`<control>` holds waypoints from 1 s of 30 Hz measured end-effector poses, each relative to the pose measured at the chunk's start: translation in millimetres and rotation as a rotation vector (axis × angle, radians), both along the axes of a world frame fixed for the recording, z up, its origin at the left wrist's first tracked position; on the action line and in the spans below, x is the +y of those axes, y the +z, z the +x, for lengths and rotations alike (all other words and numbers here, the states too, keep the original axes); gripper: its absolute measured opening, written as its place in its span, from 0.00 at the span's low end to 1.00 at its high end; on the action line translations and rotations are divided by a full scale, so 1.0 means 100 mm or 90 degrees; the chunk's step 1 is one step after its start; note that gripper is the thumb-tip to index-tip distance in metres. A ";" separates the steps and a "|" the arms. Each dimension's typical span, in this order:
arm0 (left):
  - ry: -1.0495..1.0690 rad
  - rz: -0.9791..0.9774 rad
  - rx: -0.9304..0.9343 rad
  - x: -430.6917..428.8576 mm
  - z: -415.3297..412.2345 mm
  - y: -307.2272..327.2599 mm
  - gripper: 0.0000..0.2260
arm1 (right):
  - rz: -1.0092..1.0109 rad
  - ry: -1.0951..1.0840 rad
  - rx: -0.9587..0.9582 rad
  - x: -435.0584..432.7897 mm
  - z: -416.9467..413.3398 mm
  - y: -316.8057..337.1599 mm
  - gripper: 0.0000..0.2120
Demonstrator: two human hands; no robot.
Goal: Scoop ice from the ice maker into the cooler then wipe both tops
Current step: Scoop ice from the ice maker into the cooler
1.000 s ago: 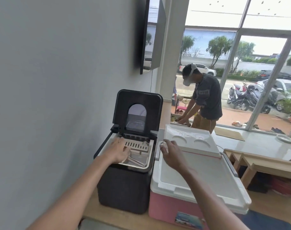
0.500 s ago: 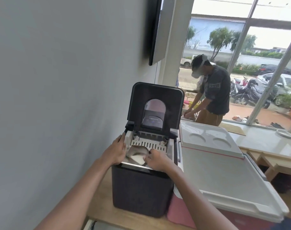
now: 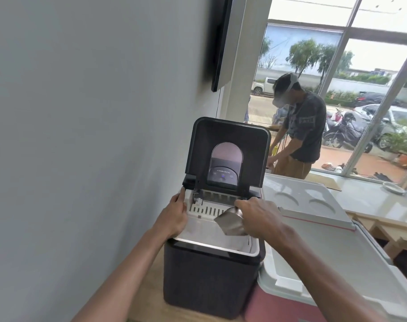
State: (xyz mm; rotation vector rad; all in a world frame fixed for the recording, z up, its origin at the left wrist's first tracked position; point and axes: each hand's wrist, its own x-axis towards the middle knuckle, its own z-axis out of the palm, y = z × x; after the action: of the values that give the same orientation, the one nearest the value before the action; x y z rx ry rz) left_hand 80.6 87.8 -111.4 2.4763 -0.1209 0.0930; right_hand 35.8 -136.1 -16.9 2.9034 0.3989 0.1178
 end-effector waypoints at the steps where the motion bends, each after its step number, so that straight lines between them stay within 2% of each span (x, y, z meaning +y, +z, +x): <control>1: 0.002 -0.012 -0.002 0.01 0.00 0.00 0.25 | -0.035 0.007 0.002 0.03 -0.02 0.02 0.14; 12: 0.001 -0.057 -0.010 0.03 0.01 -0.04 0.24 | -0.147 -0.011 0.018 0.22 -0.01 -0.07 0.16; 20: -0.003 -0.054 -0.029 0.02 -0.01 -0.02 0.24 | -0.062 -0.059 0.136 0.18 0.08 -0.21 0.15; 25: 0.002 -0.064 -0.018 0.01 -0.02 0.00 0.24 | -0.016 -0.102 0.243 0.29 0.13 -0.30 0.19; 30: 0.013 -0.091 -0.020 0.01 -0.03 0.01 0.23 | -0.008 -0.105 0.276 0.25 0.23 -0.31 0.18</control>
State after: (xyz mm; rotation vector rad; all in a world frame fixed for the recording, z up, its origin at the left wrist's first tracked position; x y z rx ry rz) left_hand 77.7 89.0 -110.0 2.3344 -0.0995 0.1435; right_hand 59.0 -110.9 -47.6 2.9206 0.2214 -0.5426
